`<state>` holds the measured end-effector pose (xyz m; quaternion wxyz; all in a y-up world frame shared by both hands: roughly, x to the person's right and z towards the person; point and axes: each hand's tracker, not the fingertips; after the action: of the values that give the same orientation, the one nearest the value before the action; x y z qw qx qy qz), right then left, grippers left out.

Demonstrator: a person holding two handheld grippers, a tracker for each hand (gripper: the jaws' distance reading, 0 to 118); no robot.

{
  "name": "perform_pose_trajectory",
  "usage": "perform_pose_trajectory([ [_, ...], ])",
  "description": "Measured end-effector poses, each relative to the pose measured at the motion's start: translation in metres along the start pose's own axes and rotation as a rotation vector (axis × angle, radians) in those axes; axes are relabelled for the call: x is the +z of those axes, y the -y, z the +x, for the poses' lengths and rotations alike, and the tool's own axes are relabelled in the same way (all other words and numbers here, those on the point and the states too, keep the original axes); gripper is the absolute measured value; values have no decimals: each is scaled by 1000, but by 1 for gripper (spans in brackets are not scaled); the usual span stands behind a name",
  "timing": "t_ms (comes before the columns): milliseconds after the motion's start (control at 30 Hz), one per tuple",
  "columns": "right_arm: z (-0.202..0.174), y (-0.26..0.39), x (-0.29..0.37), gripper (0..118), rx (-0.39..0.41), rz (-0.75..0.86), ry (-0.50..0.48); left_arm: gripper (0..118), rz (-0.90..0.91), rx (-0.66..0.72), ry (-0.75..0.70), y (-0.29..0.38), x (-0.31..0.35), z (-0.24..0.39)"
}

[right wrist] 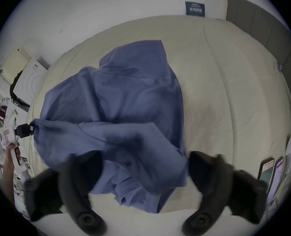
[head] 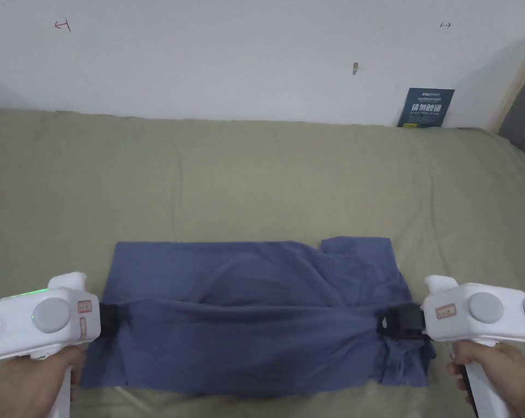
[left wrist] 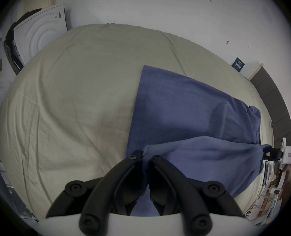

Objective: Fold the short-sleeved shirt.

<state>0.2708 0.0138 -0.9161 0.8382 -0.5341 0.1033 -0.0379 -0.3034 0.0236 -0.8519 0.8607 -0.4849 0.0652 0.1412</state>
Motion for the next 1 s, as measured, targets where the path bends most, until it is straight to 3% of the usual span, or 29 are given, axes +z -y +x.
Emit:
perform_pose_trajectory([
  [33, 1, 6, 10, 110, 6, 34, -19, 113, 20, -17, 10, 6, 8, -2],
  [67, -1, 15, 25, 110, 13, 93, -26, 118, 69, -58, 32, 11, 13, -10],
  [100, -3, 25, 38, 110, 28, 135, -22, 114, 236, -126, 36, 20, 33, -13],
  [167, -15, 53, 74, 110, 79, 239, -7, 118, 310, -132, 48, 49, 67, -21],
  [300, -46, 132, 136, 110, 77, 469, -35, 118, 458, -188, 68, 119, 123, -26],
  [367, -67, 176, 158, 99, 108, 579, -28, 118, 505, -195, 14, 159, 139, -22],
  [400, -75, 192, 164, 81, 128, 612, 1, 118, 536, -217, -15, 173, 146, -22],
  [433, -83, 210, 169, 35, 148, 657, 29, 101, 566, -235, -40, 189, 152, -22],
  [467, -92, 227, 173, 0, 161, 711, 39, 53, 534, -243, -19, 203, 164, -17],
  [533, -106, 248, 178, 0, 141, 762, 95, 12, 511, -233, 54, 215, 173, -16],
  [567, -113, 258, 182, 0, 135, 790, 89, 0, 437, -152, 51, 226, 169, -13],
  [933, -136, 263, 181, 0, 175, 768, 50, 6, 506, -279, -37, 180, 139, -28],
  [967, -137, 262, 180, 0, 175, 766, 40, 15, 490, -267, -21, 172, 128, -32],
  [1000, -138, 262, 179, 0, 174, 767, 40, 39, 480, -262, -9, 163, 116, -34],
])
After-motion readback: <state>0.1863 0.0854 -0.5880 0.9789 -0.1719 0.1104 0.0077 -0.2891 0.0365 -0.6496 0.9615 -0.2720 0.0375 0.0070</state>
